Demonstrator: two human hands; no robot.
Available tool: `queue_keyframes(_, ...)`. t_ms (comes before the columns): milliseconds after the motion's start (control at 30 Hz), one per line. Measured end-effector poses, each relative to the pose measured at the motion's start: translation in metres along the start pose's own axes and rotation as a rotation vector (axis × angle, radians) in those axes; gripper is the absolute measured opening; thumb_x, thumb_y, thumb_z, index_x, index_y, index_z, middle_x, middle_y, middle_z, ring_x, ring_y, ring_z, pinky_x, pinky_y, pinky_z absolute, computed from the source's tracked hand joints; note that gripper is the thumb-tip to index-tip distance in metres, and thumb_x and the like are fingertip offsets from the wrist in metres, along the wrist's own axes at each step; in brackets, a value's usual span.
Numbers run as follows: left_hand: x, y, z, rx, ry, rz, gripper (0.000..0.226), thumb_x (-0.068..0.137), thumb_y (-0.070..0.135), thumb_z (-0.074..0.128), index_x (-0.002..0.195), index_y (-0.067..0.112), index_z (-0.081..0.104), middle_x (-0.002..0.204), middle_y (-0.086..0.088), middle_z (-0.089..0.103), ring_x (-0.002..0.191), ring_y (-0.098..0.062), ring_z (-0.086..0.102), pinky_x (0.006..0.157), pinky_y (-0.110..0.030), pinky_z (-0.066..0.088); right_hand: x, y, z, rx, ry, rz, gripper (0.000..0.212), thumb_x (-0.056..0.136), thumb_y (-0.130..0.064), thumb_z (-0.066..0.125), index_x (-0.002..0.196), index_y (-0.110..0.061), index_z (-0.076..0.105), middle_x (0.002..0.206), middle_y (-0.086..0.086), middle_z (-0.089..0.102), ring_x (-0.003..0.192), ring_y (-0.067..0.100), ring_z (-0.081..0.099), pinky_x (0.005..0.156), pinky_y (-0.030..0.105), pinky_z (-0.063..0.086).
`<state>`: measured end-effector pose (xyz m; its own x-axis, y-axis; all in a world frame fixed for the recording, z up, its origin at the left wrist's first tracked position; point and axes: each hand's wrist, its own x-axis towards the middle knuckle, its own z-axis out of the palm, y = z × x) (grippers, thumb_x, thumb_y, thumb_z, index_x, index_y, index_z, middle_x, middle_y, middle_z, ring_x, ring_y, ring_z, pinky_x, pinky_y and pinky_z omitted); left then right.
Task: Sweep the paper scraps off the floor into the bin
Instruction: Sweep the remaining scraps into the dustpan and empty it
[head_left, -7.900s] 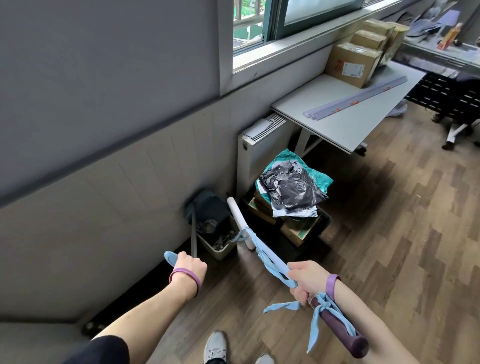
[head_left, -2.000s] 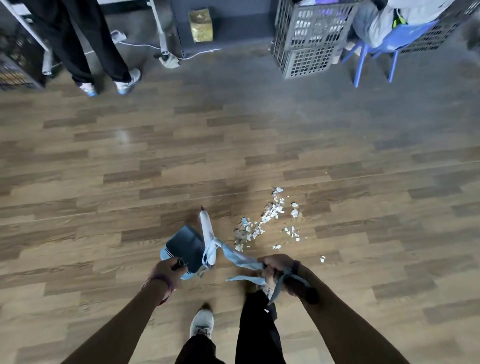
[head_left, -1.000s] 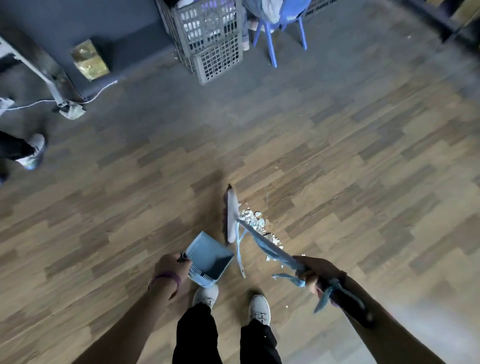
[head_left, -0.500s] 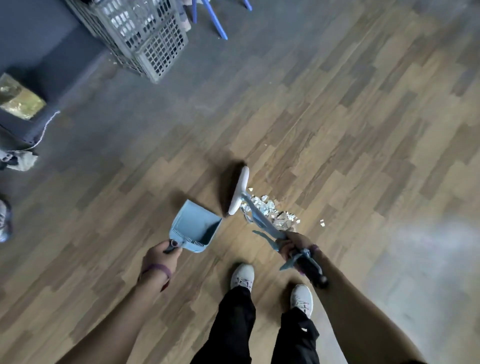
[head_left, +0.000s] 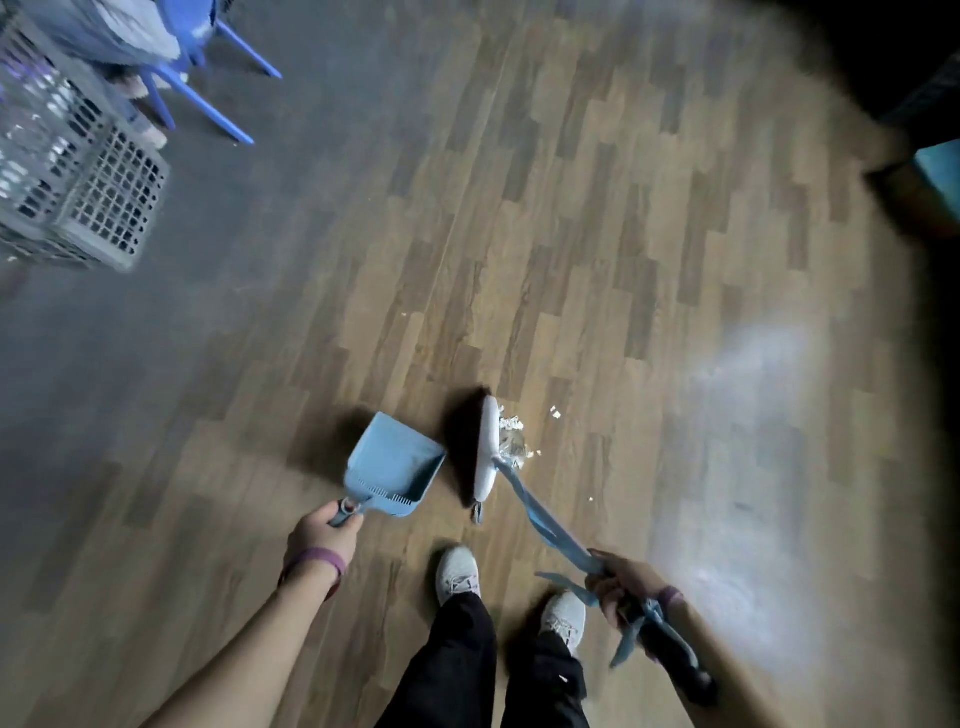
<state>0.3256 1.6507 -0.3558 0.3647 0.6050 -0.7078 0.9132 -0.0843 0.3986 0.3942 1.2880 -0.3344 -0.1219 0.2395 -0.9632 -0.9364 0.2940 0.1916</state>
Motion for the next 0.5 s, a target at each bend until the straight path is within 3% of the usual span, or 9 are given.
queue_keyframes(67,-0.014,0.016,0.007,0.050,-0.038,0.049,0.003,0.082,0.023,0.068,0.084,0.024,0.069,0.081,-0.013,0.069,0.072,-0.035,0.061,0.068,-0.032,0.048,-0.006,0.005,-0.015,-0.100,0.019,-0.042,0.041,0.102,-0.018,0.036,0.065,-0.005,0.048,0.038,-0.001,0.032,0.022,0.004,0.030,0.025,0.009,0.025)
queue_keyframes(167,-0.028,0.031,0.017,0.127,-0.055,0.118,0.007,0.084,0.023,0.066,0.091,0.023,0.069,0.089,-0.008,0.069,0.083,-0.030,0.060,0.072,-0.027,0.043,-0.007,0.011,-0.034,-0.195,0.034,-0.137,0.030,0.103,-0.011,0.029,0.088,-0.006,0.055,0.045,-0.002,0.029,0.028,0.003,0.028,0.025,0.011,0.023)
queue_keyframes(333,-0.039,0.044,0.024,0.178,-0.065,0.152,0.007,0.085,0.022,0.065,0.081,0.027,0.066,0.088,-0.008,0.068,0.082,-0.030,0.059,0.072,-0.027,0.044,-0.030,0.009,-0.041,0.078,-0.071,-0.083,0.022,0.100,-0.012,0.034,0.093,-0.009,0.054,0.045,0.000,0.032,0.026,0.004,0.031,0.025,0.009,0.024)
queue_keyframes(500,-0.043,0.049,0.028,0.149,-0.035,0.144,0.008,0.082,0.023,0.067,0.090,0.026,0.070,0.091,-0.010,0.071,0.077,-0.031,0.060,0.075,-0.033,0.049,-0.053,-0.014,-0.030,-0.182,0.067,-0.360,0.022,0.100,-0.005,0.038,0.100,-0.008,0.060,0.049,0.004,0.037,0.030,0.005,0.031,0.028,0.011,0.027)
